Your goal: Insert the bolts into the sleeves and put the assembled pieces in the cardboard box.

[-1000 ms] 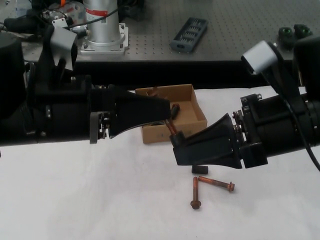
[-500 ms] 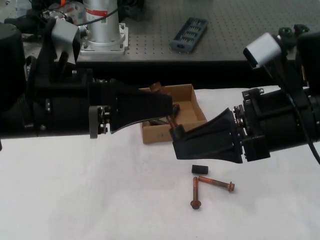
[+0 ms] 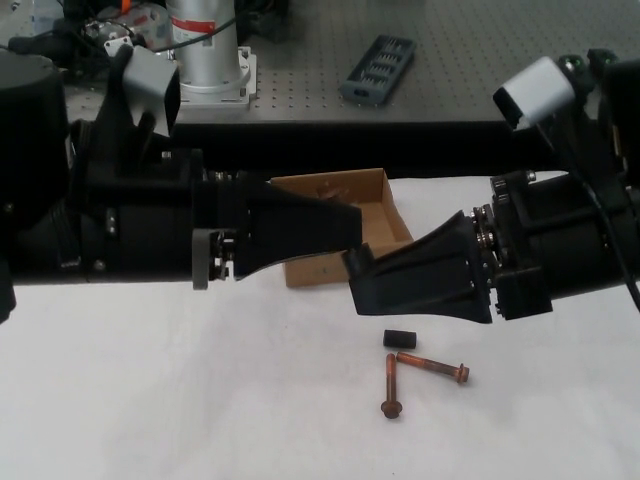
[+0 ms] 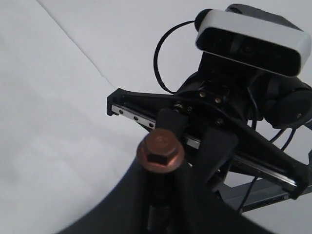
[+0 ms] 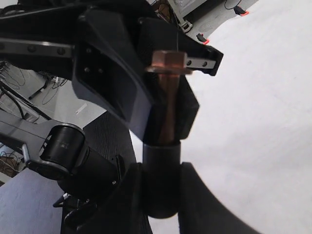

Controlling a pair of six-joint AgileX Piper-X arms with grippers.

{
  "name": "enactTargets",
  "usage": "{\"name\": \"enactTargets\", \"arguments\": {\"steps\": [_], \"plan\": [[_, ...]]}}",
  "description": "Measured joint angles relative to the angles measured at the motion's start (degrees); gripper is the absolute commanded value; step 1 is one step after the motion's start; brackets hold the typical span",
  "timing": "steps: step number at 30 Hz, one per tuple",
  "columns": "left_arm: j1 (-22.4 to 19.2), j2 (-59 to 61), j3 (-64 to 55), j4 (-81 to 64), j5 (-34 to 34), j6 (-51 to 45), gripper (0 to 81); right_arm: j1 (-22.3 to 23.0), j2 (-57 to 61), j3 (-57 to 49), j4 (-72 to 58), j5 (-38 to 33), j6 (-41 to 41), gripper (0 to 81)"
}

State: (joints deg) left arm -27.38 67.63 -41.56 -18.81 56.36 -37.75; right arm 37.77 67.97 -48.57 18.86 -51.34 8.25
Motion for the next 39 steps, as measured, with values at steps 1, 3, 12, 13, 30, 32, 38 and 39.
{"name": "enactTargets", "arguments": {"steps": [1, 3, 12, 13, 30, 32, 38, 39], "plan": [[0.0, 0.0, 0.0, 0.0, 0.0, 0.3, 8.1, 0.0, 0.0, -0.2, 0.2, 0.0, 0.0, 2.7], [0.0, 0.0, 0.0, 0.0, 0.0, 0.2, 8.6, 0.0, 0.0, -0.4, 0.2, 0.2, 0.0, 2.7], [-0.2, 0.0, -0.3, -0.6, -0.6, 2.9, 51.0, 0.0, 0.0, -0.8, 0.0, 1.0, -0.1, 2.7], [-0.2, 0.0, -0.3, -0.4, -0.5, 2.9, 49.6, 0.0, 0.0, -0.7, 0.0, 1.0, -0.1, 2.7], [7.3, -1.6, -0.3, 1.5, -2.8, 4.1, 46.6, -1.2, 0.3, -0.9, 1.5, 3.3, -0.1, 2.7], [10.1, -3.9, -0.3, 7.2, -3.5, 6.5, 44.1, -2.6, 2.7, -2.5, 1.5, 4.3, -0.1, 2.7], [16.7, -14.5, -0.3, 30.5, -10.7, 17.8, 43.0, -4.6, 9.6, -7.9, 1.7, 7.4, -0.1, 2.7], [17.5, -16.8, -0.3, 34.3, -12.4, 19.1, 43.0, -5.0, 12.0, -9.7, 1.7, 8.1, -0.1, 2.7]]}}
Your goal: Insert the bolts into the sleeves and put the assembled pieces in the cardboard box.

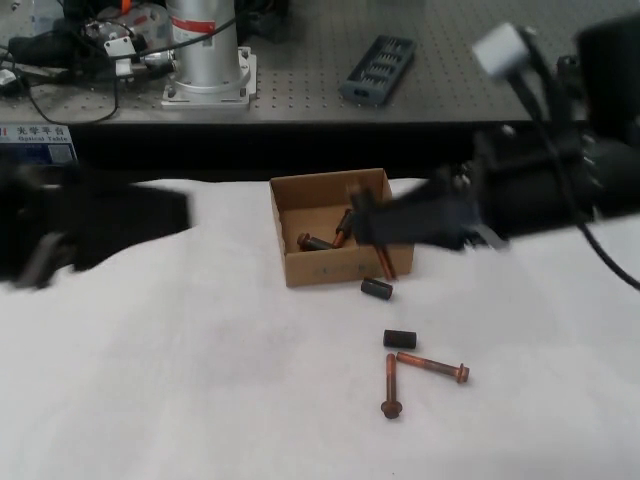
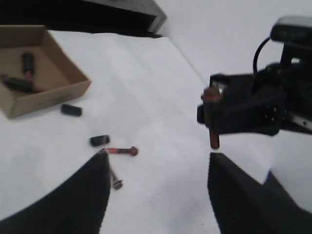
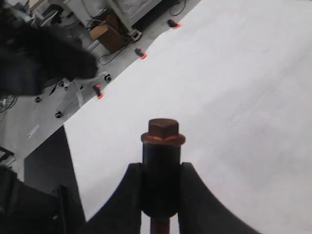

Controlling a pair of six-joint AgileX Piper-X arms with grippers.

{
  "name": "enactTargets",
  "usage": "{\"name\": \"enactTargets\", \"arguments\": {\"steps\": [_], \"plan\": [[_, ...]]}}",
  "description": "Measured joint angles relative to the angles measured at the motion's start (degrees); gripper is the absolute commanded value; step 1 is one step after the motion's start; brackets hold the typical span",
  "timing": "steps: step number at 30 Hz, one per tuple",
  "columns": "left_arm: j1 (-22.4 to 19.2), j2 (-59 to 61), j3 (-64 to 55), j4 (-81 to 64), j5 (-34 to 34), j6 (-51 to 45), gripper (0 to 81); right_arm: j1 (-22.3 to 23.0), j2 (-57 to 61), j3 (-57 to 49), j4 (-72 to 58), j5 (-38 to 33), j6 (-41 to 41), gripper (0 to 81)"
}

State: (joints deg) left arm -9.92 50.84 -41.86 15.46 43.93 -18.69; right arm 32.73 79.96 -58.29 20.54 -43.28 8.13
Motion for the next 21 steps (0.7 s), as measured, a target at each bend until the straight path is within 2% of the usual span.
{"name": "enactTargets", "arguments": {"steps": [3, 7, 10, 16, 21], "plan": [[1.7, -6.1, 0.0, 9.1, -5.5, 2.7, 43.0, -1.4, 8.0, -6.0, 0.0, 1.6, 0.0, 2.7], [2.2, -11.6, 0.0, 17.1, -10.8, 4.5, 43.0, -4.6, 26.5, -23.1, 0.3, 3.7, 1.7, 2.7], [2.3, -16.2, 0.0, 21.9, -14.6, 5.2, 43.0, -5.5, 33.0, -29.1, 0.9, 4.8, 3.1, 2.7], [2.3, -21.5, 0.0, 25.1, -16.1, 5.3, 43.0, -7.1, 49.9, -48.8, 8.5, 9.1, 4.8, 2.7], [2.3, -21.6, 0.0, 25.1, -17.2, 5.3, 43.0, -7.1, 55.4, -55.4, 13.1, 12.6, 4.8, 2.7]]}}
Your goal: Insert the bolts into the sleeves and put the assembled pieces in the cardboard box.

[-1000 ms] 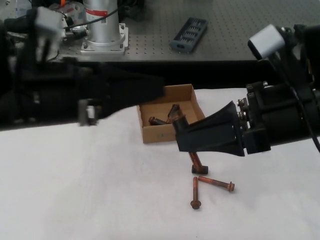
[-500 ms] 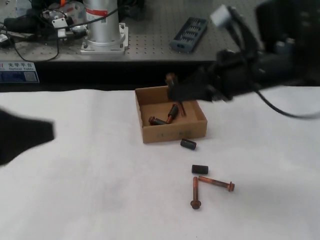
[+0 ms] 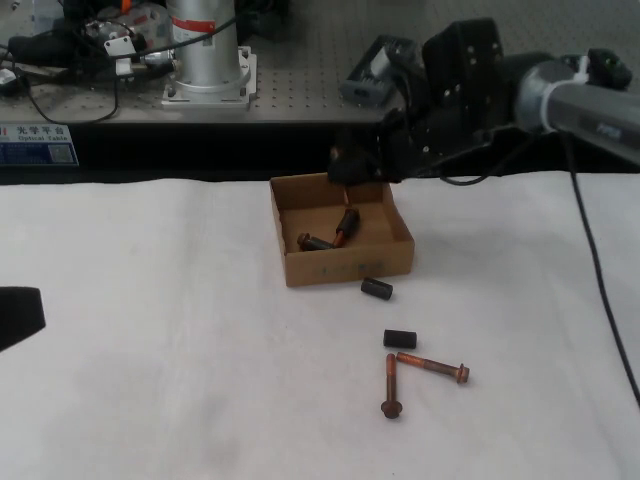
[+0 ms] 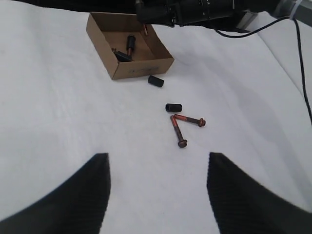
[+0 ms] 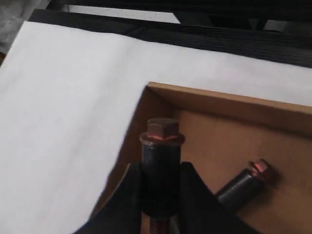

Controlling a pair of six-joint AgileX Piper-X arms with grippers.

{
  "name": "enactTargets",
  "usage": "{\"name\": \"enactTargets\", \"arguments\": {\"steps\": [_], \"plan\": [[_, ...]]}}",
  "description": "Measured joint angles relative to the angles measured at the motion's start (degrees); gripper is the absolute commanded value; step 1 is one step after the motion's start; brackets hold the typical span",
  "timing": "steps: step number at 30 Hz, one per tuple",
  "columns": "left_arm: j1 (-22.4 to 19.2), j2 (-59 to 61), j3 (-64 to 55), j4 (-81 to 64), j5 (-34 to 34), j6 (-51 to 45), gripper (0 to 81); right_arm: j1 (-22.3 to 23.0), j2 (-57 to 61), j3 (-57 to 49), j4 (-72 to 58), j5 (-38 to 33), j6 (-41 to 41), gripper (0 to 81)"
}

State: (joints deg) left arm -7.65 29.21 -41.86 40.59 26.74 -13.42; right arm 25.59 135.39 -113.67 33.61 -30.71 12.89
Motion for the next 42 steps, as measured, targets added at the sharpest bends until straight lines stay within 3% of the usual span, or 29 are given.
{"name": "enactTargets", "arguments": {"steps": [3, 8, 10, 22, 33, 42], "plan": [[0.0, 0.0, 0.0, 0.1, -2.3, 0.0, 43.0, 0.0, 1.5, -1.2, 1.4, 0.7, 0.0, 1.2], [0.0, 0.0, 0.0, 0.1, -3.6, 0.0, 43.0, 0.0, 2.0, -1.6, 3.0, 2.4, -1.0, 24.8], [0.0, 0.0, 0.0, 0.1, -3.7, 0.0, 43.0, 0.0, 2.0, -1.7, 3.0, 2.7, -1.2, 30.2], [0.0, 0.0, 0.0, 0.1, -4.7, 3.0, 43.0, 0.0, 1.5, -1.7, 13.3, 1.1, -3.3, 30.7], [0.0, 0.6, 0.0, 0.1, -4.7, 3.0, 43.0, 0.0, -8.4, -1.7, 33.2, 4.8, -17.4, 30.7], [0.0, 4.4, 0.0, 0.1, -4.7, 9.5, 43.0, 0.2, -23.4, 13.1, 36.1, 6.4, -20.5, 30.7]]}}
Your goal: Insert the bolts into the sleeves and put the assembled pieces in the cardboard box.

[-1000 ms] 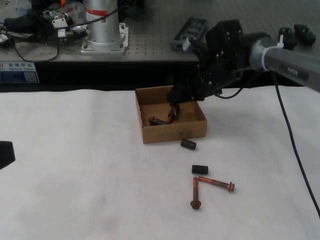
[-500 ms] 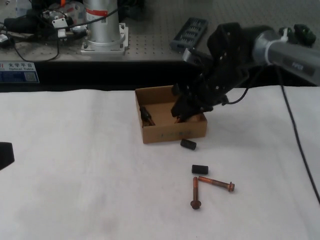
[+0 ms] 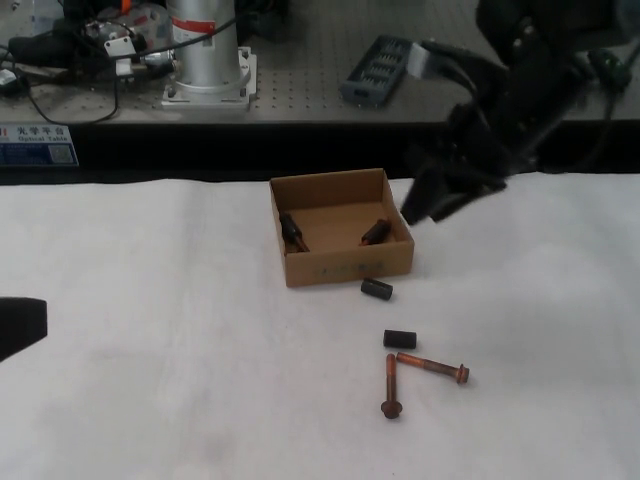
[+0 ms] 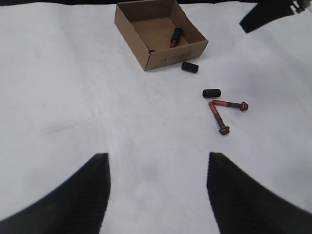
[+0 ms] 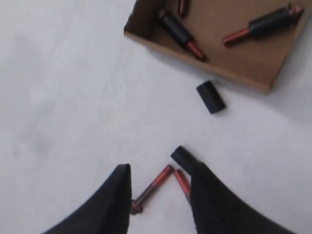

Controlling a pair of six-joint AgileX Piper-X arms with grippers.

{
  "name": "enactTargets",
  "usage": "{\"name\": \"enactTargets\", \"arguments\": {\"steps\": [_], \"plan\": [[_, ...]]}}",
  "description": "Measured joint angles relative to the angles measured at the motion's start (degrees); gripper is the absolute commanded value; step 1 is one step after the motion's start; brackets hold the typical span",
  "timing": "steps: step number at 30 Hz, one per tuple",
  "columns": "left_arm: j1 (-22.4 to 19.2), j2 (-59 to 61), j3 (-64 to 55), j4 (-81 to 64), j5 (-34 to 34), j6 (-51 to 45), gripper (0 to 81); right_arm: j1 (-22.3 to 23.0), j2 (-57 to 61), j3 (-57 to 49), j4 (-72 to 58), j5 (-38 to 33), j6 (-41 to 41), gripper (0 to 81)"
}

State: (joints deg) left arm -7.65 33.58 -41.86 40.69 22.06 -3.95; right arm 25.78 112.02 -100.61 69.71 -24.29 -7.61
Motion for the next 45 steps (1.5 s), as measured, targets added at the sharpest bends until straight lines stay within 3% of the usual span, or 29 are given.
{"name": "enactTargets", "arguments": {"steps": [14, 24, 28, 31, 32, 38, 45], "plan": [[0.0, 1.2, 0.0, 0.0, -0.1, 0.7, 43.0, 3.6, -34.7, 37.1, -1.9, 1.9, -0.1, 30.7], [0.0, 1.2, 0.0, 0.0, -0.1, 0.7, 43.0, 3.6, -46.4, 45.8, -3.7, 1.9, 4.9, 29.7], [0.0, 1.2, 0.0, 0.0, -0.1, 0.7, 43.0, 3.6, -46.5, 45.9, -6.0, 1.9, 16.2, 24.0], [0.0, 1.2, 0.0, 0.0, -0.1, 0.7, 43.0, 3.6, -46.2, 46.2, -12.0, 1.9, 29.8, 22.9], [0.0, 1.2, 0.0, 0.0, -0.1, 0.7, 43.0, 3.6, -46.1, 46.2, -12.6, 1.9, 29.8, 22.9], [0.0, 1.2, 0.0, 0.0, -0.1, 0.7, 43.0, 3.6, -41.8, 48.9, -32.2, 5.6, 61.3, 22.9], [0.0, 1.2, 0.0, 0.0, -0.1, 0.7, 43.0, 3.6, -32.3, 50.4, -36.6, 16.1, 92.2, 22.9]]}}
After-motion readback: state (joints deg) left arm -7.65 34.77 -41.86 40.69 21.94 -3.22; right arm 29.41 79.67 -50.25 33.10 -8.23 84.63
